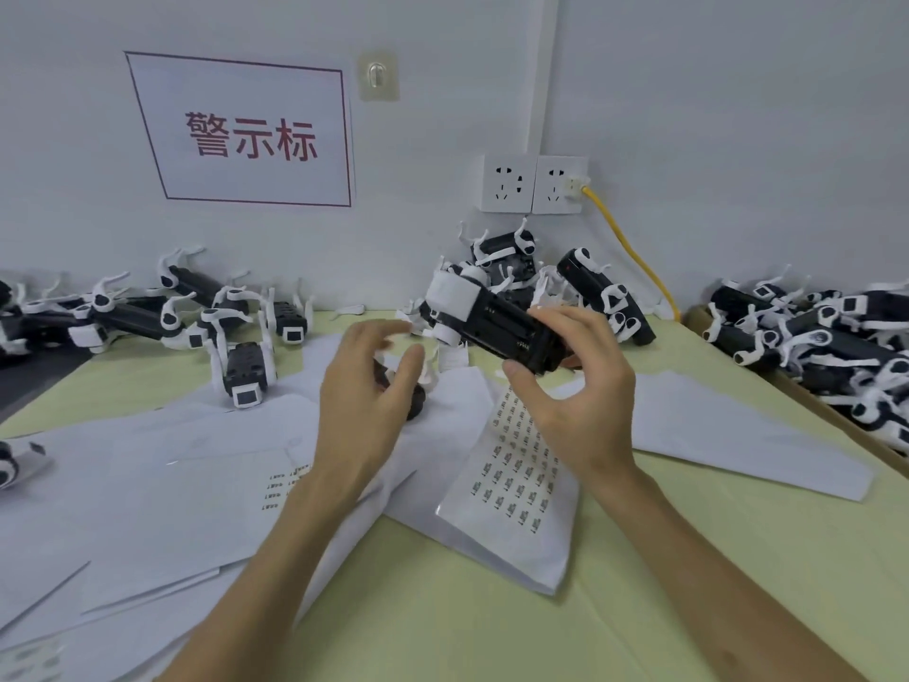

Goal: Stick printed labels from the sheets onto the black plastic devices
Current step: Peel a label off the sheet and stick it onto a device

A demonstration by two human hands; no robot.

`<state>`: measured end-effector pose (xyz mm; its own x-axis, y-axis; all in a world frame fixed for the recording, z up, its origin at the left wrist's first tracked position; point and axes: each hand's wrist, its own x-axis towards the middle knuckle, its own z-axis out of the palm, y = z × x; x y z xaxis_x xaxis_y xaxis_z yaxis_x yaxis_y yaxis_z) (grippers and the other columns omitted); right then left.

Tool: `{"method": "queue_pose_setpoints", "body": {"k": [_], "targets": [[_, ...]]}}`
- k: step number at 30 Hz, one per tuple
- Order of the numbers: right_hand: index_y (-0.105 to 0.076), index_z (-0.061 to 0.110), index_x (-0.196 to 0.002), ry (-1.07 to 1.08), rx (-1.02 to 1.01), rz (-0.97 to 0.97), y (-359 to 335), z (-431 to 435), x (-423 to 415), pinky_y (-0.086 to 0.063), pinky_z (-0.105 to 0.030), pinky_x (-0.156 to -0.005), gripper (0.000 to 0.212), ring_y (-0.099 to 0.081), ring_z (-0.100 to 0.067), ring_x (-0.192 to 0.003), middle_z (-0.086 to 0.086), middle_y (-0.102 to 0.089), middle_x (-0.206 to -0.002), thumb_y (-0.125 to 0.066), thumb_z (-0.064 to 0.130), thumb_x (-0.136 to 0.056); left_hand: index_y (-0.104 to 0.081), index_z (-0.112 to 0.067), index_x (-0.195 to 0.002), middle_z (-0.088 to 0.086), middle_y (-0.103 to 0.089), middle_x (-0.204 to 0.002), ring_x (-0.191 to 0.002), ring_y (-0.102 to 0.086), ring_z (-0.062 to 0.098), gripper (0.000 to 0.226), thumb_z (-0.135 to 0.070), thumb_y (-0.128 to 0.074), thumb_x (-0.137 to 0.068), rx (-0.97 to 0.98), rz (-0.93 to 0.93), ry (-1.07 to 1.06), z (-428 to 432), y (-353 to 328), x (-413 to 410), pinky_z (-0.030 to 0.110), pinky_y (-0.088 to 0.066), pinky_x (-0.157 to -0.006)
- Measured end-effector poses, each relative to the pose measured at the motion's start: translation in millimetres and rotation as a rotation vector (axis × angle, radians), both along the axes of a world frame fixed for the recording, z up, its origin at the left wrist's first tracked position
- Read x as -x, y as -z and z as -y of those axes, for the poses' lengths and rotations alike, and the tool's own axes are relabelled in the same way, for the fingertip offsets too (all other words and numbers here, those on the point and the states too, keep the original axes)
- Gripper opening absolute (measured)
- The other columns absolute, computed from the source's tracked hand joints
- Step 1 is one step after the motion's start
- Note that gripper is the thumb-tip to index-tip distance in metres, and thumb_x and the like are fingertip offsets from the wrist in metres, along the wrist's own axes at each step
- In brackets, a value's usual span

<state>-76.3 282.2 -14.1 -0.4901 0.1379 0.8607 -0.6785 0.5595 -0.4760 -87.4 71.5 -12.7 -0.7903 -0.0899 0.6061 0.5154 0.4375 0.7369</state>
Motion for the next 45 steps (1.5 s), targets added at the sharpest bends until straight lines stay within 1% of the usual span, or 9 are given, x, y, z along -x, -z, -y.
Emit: {"method": "queue_pose_setpoints", "body": {"k": [6, 11, 16, 19, 23, 27, 34, 41, 45], "targets": [[-0.068, 0.015, -0.116, 0.063, 0.108, -0.005, -2.9, -1.3, -0.3, -0.056, -0.031, -0.077, 0.043, -0.062, -0.009, -0.094, -0.002, -0.058, -0.108, -0.085, 0.020, -0.076, -0.064, -0.020, -0.116, 0.010, -0.076, -0.084, -0.073, -0.071, 0.025, 0.020, -0.031, -0.064, -0.099, -0.304, 0.230, 0.384, -10.7, -9.7, -10.1, 0.038, -0.056, -0.074], [-0.070, 0.015, -0.114, -0.047, 0.086, 0.050, -0.5, 2.6, -1.1, -0.057, -0.030, -0.080, 0.040, -0.065, -0.015, -0.097, -0.001, -0.062, -0.106, -0.084, 0.020, -0.078, -0.074, -0.022, -0.113, -0.002, -0.078, -0.109, -0.100, -0.073, 0.015, 0.033, -0.043, -0.057, -0.095, -0.207, 0.314, 0.547, -13.9, -9.2, -12.4, 0.025, -0.057, -0.081], [-0.069, 0.019, -0.124, -0.295, -0.005, 0.182, 3.2, 11.0, -3.5, -0.054, -0.022, -0.081, 0.032, -0.069, -0.014, -0.099, 0.009, -0.067, -0.115, -0.070, 0.023, -0.093, -0.077, -0.033, -0.091, -0.008, -0.076, -0.090, -0.084, -0.066, 0.002, 0.026, -0.055, -0.063, -0.090, -0.306, 0.312, 0.447, -24.4, -6.6, -15.0, 0.021, -0.052, -0.078], [-0.059, 0.028, -0.138, -0.261, -0.017, 0.278, 2.3, 7.0, -0.3, -0.049, -0.015, -0.088, 0.037, -0.067, -0.005, -0.107, 0.015, -0.067, -0.126, -0.054, 0.029, -0.102, -0.077, -0.021, -0.100, 0.013, -0.076, -0.093, -0.083, -0.063, 0.017, 0.048, -0.064, -0.059, -0.089, -0.469, 0.333, 0.375, -19.6, -9.4, -11.8, 0.032, -0.044, -0.077], [-0.042, 0.031, -0.146, -0.015, -0.017, 0.566, 5.1, -8.6, 13.7, -0.042, -0.039, -0.109, 0.047, -0.058, -0.008, -0.122, 0.006, -0.059, -0.137, -0.057, 0.036, -0.102, -0.076, -0.028, -0.095, 0.008, -0.076, -0.086, -0.082, -0.056, 0.030, 0.045, -0.061, -0.046, -0.099, -0.671, 0.473, 0.403, -11.5, -11.0, -4.6, 0.033, -0.044, -0.071], [-0.036, 0.026, -0.150, 0.182, -0.187, 0.847, 9.9, -19.9, 21.1, -0.026, -0.045, -0.116, 0.051, -0.046, -0.021, -0.137, 0.001, -0.053, -0.146, -0.048, 0.044, -0.104, -0.076, -0.023, -0.082, 0.008, -0.068, -0.079, -0.068, -0.061, 0.021, 0.027, -0.047, -0.067, -0.092, -0.608, 0.522, 0.525, -8.1, -8.7, -4.2, 0.027, -0.049, -0.058], [-0.070, 0.028, -0.113, -0.290, -0.235, 0.593, -5.4, -7.9, 1.5, -0.042, -0.022, -0.098, 0.024, -0.058, -0.001, -0.116, 0.014, -0.063, -0.123, -0.072, 0.025, -0.089, -0.062, 0.004, -0.104, 0.021, -0.076, -0.091, -0.049, -0.064, 0.014, 0.028, -0.022, -0.068, -0.095, -0.426, 0.535, 0.323, -22.4, -0.2, -11.6, 0.023, -0.050, -0.047], [-0.069, 0.035, -0.103, -0.258, -0.590, 0.720, -2.6, -15.1, 1.4, -0.022, -0.047, -0.120, 0.027, -0.030, -0.007, -0.141, 0.017, -0.040, -0.149, -0.082, 0.024, -0.082, -0.052, 0.007, -0.120, 0.007, -0.074, -0.073, -0.082, -0.074, 0.038, 0.046, -0.034, -0.064, -0.100, -0.389, 0.533, 0.298, -26.8, 3.6, -12.4, 0.068, -0.053, -0.082], [-0.063, 0.037, -0.091, -0.260, -0.585, 0.726, -0.5, -17.6, 4.1, -0.022, -0.048, -0.119, 0.023, -0.031, -0.003, -0.137, 0.017, -0.043, -0.146, -0.081, 0.027, -0.080, -0.045, -0.001, -0.127, 0.011, -0.072, -0.099, -0.083, -0.077, 0.021, 0.045, -0.032, -0.064, -0.100, -0.381, 0.489, 0.271, -32.4, 10.9, -12.2, 0.043, -0.056, -0.056]]}}
